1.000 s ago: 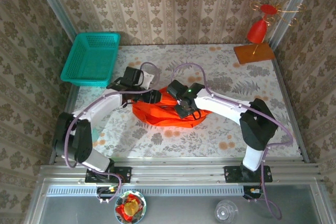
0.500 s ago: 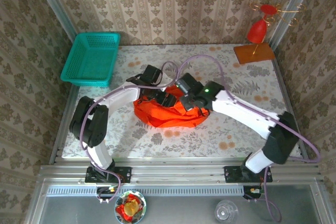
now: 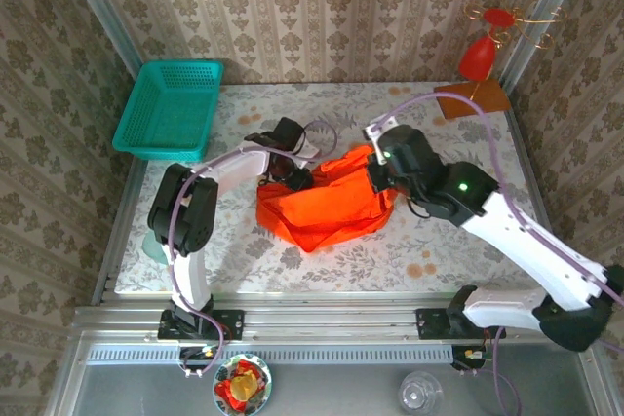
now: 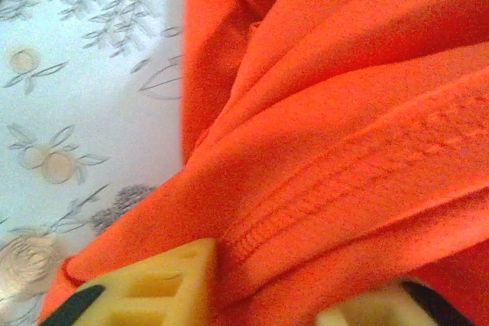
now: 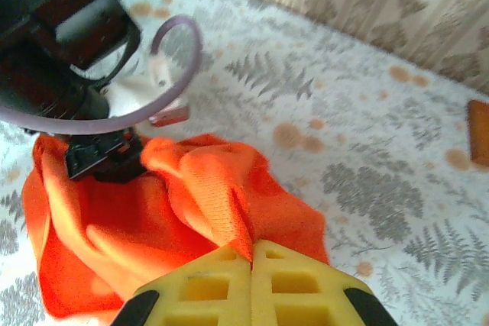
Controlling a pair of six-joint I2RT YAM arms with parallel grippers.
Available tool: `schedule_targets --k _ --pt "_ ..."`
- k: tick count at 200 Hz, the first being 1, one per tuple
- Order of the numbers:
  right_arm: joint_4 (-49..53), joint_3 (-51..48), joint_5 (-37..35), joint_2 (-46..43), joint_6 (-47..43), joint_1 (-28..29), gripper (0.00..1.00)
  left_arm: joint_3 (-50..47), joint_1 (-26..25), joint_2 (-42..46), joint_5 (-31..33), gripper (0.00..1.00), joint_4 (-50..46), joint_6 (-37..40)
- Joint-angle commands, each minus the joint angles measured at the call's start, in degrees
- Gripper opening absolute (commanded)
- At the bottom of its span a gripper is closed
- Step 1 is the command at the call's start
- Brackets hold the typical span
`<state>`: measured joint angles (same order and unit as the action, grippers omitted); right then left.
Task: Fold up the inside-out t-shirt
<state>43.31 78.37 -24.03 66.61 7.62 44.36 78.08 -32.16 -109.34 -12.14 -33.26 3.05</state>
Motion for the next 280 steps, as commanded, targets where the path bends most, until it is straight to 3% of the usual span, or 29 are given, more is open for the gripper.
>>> schedule_targets --k 1,23,62,102,122,138,156,187,215,236,280 --pt "-2.1 -2.3 -6.9 -4.8 0.4 -1.5 0.00 -3.0 4.5 4.1 0.4 0.16 -1.0 -1.9" --pt "-3.0 -4.7 -8.0 -8.1 2.4 -4.4 0.00 -7.6 11.1 10.9 -5.1 0.05 2.6 -5.0" --pt "-3.6 -12.2 -6.4 -11.1 9.1 -11.7 0.00 -13.8 22.1 22.9 -16.4 0.00 6.2 -8.0" --pt "-1.4 -22.6 -4.1 -10.4 18.0 -18.6 0.00 -18.2 25.7 30.3 -21.2 0.00 4.4 -10.1" --pt "0.2 -24.8 -0.5 -7.6 21.0 -20.0 0.28 -21.6 24.7 30.7 -23.3 0.02 4.6 -11.9" --pt "-0.7 -24.8 4.5 -5.4 21.2 -20.0 0.40 -25.3 23.8 30.9 -22.1 0.20 5.8 -13.0" --pt "-4.0 -24.5 11.3 -3.4 20.8 -19.7 0.46 -28.8 23.8 31.7 -21.1 0.30 8.1 -14.7" --pt "-7.1 -20.1 21.0 3.0 16.9 -16.5 0.45 -30.4 23.5 33.4 -16.6 0.38 8.1 -15.6" --pt "-4.5 -13.1 19.2 12.7 12.6 -8.8 0.45 -30.1 23.1 33.7 -13.0 0.44 6.8 -14.8" --pt "-1.7 -8.0 15.8 22.3 11.9 -4.4 0.51 -29.7 23.0 33.7 -9.8 0.48 5.1 -13.7" --pt "1.0 -2.2 11.4 33.9 11.9 -1.4 0.59 -30.0 23.1 32.5 -8.5 0.51 5.0 -13.2"
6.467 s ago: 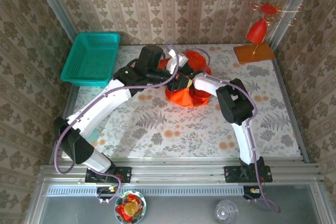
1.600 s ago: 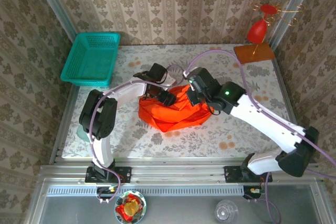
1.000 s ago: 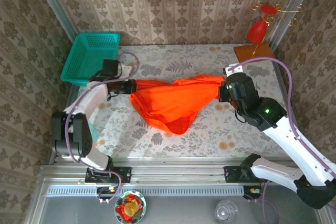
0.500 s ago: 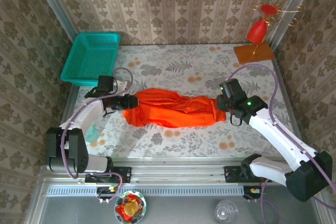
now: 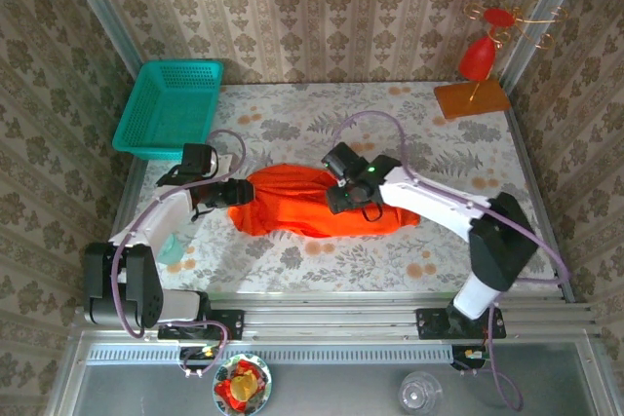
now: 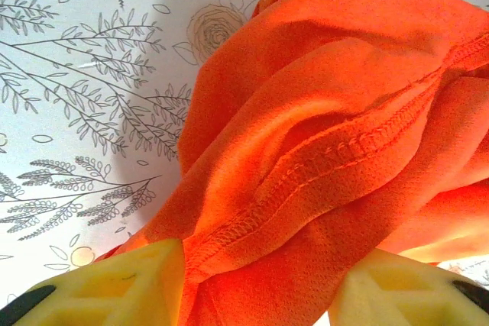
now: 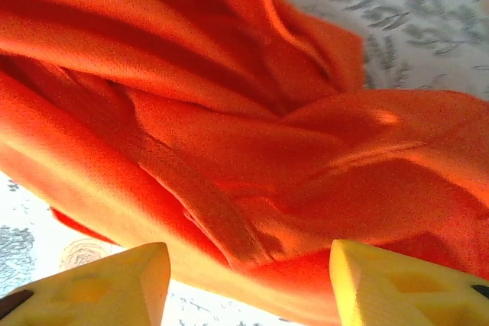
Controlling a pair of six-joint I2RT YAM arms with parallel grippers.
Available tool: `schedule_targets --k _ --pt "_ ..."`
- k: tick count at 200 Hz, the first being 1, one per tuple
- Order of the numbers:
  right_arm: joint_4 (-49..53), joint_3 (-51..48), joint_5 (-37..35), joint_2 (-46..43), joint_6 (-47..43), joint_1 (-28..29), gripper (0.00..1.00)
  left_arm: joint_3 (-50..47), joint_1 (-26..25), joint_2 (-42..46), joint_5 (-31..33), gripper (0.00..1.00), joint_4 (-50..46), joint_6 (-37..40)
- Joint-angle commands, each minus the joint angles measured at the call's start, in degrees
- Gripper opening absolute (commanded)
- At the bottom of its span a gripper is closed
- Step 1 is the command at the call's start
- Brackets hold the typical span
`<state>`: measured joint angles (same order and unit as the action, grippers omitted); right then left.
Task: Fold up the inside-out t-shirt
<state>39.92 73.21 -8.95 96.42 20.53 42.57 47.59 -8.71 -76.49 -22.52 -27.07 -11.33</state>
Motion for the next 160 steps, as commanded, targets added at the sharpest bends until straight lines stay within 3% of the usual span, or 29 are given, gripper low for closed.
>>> schedule_targets --k 1,28,66,81,102,137,160 --pt "4.4 3.1 -3.7 4.3 -1.0 0.3 0.59 0.5 -0.3 -0.4 1.9 0.51 -1.1 1.1" --pt "5.8 4.4 -8.0 7.2 -0.6 0.6 0.51 0.3 -0.3 -1.5 2.0 0.53 0.0 0.9" --pt "6.3 4.4 -15.0 4.0 -0.1 0.4 0.11 -0.2 -0.3 -3.7 2.2 0.51 2.2 0.4" --pt "6.2 4.7 -16.1 1.5 -0.9 0.3 0.00 -0.5 -0.3 -4.8 2.3 0.48 3.0 0.3" --pt "6.6 6.1 -17.2 -2.4 -2.6 0.3 0.00 -1.1 -0.2 -6.3 2.1 0.39 4.5 -0.1" --pt "7.0 9.0 -19.0 -10.4 -5.3 0.0 0.00 -1.5 1.2 -6.3 0.6 0.12 6.1 -1.0" --pt "7.1 10.5 -21.7 -16.0 -7.1 -1.6 0.00 -1.9 4.9 -3.3 -2.9 0.01 8.2 -2.8"
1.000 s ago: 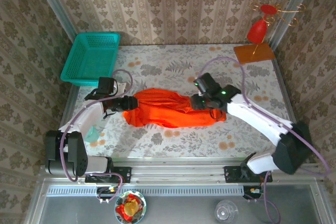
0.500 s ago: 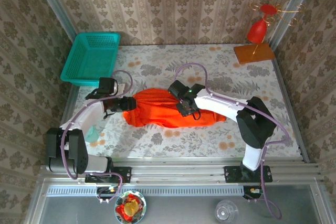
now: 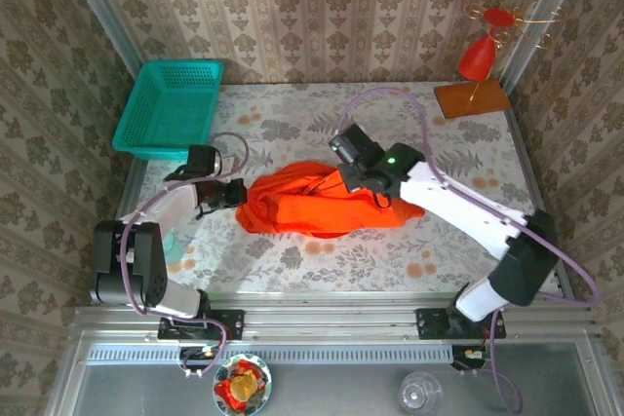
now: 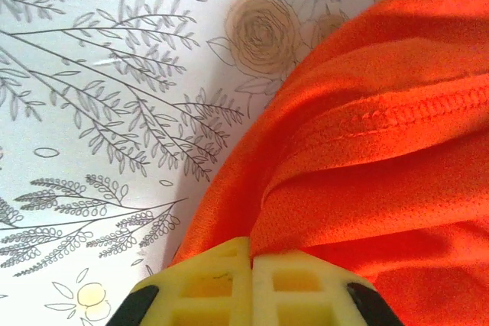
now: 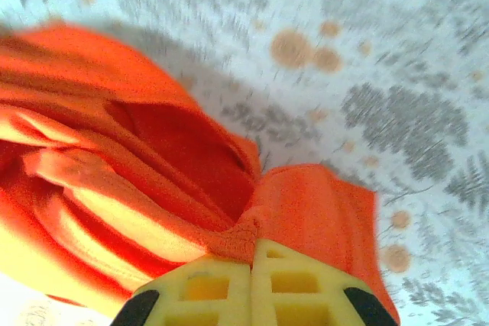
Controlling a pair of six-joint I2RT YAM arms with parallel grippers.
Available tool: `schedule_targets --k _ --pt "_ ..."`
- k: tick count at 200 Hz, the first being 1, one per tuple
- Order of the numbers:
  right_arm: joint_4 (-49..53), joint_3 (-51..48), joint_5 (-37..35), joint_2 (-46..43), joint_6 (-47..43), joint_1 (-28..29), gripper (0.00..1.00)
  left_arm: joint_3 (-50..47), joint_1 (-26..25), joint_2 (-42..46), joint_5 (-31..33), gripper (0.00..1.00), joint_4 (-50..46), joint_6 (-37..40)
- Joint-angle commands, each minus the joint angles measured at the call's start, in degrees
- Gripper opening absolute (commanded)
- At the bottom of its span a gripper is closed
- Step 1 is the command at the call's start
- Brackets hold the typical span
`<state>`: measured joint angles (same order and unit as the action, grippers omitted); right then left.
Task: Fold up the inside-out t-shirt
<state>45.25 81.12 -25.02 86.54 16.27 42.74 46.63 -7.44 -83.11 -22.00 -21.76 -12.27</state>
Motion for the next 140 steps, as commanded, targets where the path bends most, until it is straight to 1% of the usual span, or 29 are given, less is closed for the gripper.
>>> schedule_targets --k 1,26,58,71,94,105,115,118,122,140 --pt "1.8 2.6 -5.7 -6.3 -2.9 -1.8 0.00 -0.9 3.9 3.4 -3.7 0.01 3.0 -1.9" --pt "2.4 3.8 -6.1 -13.2 -4.9 -5.9 0.00 0.7 8.9 7.0 -8.6 0.00 3.8 -4.3" --pt "2.4 1.9 -5.1 -21.6 -4.6 -13.5 0.00 4.5 13.0 12.7 -9.7 0.00 1.4 -5.5" --pt "2.1 -0.7 -5.2 -25.2 -3.8 -16.8 0.00 5.3 14.1 15.3 -9.1 0.00 0.7 -6.0" --pt "2.1 -8.8 -4.3 -30.6 0.0 -22.4 0.00 4.5 14.7 19.2 -6.5 0.00 -0.8 -6.6" --pt "2.2 -13.8 -2.8 -32.0 2.5 -24.1 0.00 2.6 14.5 20.5 -5.2 0.00 -1.0 -7.7" --pt "2.8 -18.2 -0.3 -32.1 5.0 -25.4 0.00 0.2 13.6 20.7 -5.8 0.00 -0.6 -8.5" --pt "2.9 -19.3 0.6 -32.0 5.7 -25.8 0.03 -0.4 13.3 20.7 -6.1 0.00 -0.6 -8.6" --pt "3.1 -20.8 2.0 -31.6 6.4 -26.0 0.08 -1.0 12.6 20.5 -6.2 0.04 -0.9 -8.6" --pt "3.1 -24.7 7.6 -29.1 8.9 -26.2 0.30 -1.9 7.6 20.1 -3.6 0.28 -3.3 -7.0"
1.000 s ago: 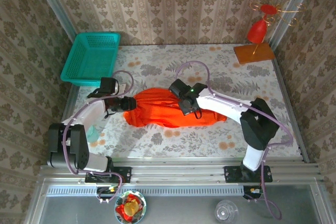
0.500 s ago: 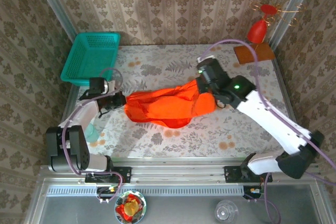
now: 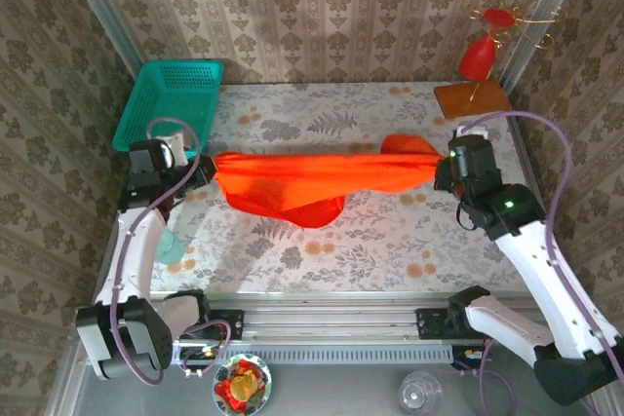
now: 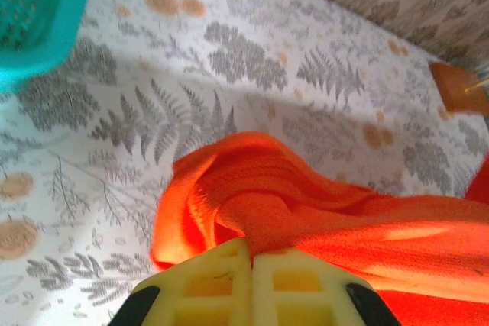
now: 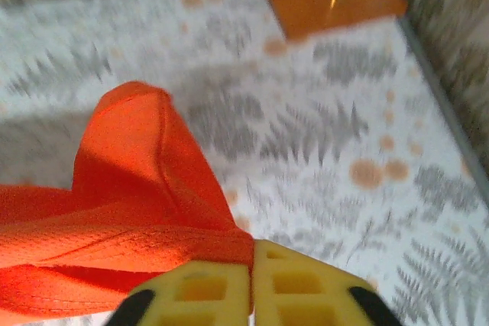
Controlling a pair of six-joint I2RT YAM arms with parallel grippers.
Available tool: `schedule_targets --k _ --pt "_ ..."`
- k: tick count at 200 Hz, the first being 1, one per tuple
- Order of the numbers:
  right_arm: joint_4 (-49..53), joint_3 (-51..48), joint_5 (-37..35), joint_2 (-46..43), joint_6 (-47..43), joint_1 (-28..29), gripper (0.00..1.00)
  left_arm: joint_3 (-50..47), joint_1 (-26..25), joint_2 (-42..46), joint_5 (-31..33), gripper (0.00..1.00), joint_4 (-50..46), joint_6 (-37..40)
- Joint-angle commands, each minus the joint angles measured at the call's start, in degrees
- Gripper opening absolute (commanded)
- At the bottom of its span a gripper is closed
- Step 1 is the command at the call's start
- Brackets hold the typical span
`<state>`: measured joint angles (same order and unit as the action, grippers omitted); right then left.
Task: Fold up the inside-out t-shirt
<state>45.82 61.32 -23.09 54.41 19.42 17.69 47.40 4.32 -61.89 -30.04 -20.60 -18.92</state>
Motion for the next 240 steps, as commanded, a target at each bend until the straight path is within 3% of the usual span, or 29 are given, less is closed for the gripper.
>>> schedule_targets --k 1,18,39,80,113,136,173,212,240 --pt "2.5 -5.0 5.9 3.2 5.8 -1.2 0.31 -2.7 -4.5 -1.1 4.5 0.30 -4.6 -0.2" --pt "0.8 -6.3 11.4 5.2 6.9 -1.0 0.41 -1.3 -9.4 -1.0 8.0 0.46 -6.2 2.2" --pt "-2.8 -6.1 17.5 7.6 6.1 0.6 0.45 1.4 -13.9 -2.0 7.2 0.54 -5.5 5.8" --pt "-7.3 -5.3 20.9 12.7 4.3 7.4 0.46 9.0 -25.5 -11.2 0.5 0.58 -3.3 15.2" --pt "-7.4 -5.8 20.6 16.7 6.3 11.3 0.45 18.2 -39.2 -22.4 2.7 0.59 -9.4 27.9" --pt "-6.2 -7.3 17.2 16.7 9.1 11.7 0.44 23.5 -45.0 -30.2 3.6 0.60 -12.1 33.4" --pt "-6.1 -11.4 16.0 11.5 12.1 11.7 0.44 31.2 -49.2 -40.9 3.2 0.63 -18.4 39.0" --pt "-3.5 -14.1 16.7 7.5 13.3 11.7 0.44 37.2 -52.0 -49.3 7.0 0.65 -25.1 43.9" --pt "-6.2 -16.3 20.8 5.6 13.7 12.1 0.44 39.2 -52.2 -51.7 16.7 0.53 -24.4 43.5"
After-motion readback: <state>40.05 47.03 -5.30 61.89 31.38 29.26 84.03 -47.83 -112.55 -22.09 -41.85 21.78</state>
